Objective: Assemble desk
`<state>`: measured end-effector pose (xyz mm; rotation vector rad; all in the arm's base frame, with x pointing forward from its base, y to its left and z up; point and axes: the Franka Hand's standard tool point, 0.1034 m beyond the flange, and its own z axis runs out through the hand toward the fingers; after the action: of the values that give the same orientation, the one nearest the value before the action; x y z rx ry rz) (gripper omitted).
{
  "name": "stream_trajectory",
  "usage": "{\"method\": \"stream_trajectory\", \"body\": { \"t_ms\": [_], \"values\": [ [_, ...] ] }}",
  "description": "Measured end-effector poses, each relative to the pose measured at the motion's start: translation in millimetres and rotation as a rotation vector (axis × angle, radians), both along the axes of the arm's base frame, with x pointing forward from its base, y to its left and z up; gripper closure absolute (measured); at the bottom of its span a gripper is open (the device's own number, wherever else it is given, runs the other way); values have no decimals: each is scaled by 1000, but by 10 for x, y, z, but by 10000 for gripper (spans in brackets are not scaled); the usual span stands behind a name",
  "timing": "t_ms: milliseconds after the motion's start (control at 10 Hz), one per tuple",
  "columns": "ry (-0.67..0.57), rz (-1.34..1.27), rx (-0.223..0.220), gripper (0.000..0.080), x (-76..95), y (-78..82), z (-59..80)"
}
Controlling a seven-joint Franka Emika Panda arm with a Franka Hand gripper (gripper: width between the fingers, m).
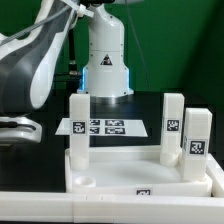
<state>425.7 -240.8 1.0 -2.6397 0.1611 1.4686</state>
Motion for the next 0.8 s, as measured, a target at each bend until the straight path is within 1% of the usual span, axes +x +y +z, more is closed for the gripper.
{"method": "stream_trajectory", "body": {
  "t_ms": [100, 200, 300, 400, 500, 700, 800],
  "values": [
    [-1, -2, -2, 180, 1, -6, 3],
    [0, -4, -4, 332, 2, -5, 3],
    [0, -4, -5, 332, 2, -5, 3],
    [0, -5, -5, 470, 1, -6, 3],
    [-1, -9, -6, 508, -3, -14, 3],
    [-1, -10, -7, 508, 0, -16, 10],
    [-7, -6, -7, 508, 31, 2, 42]
  ]
}}
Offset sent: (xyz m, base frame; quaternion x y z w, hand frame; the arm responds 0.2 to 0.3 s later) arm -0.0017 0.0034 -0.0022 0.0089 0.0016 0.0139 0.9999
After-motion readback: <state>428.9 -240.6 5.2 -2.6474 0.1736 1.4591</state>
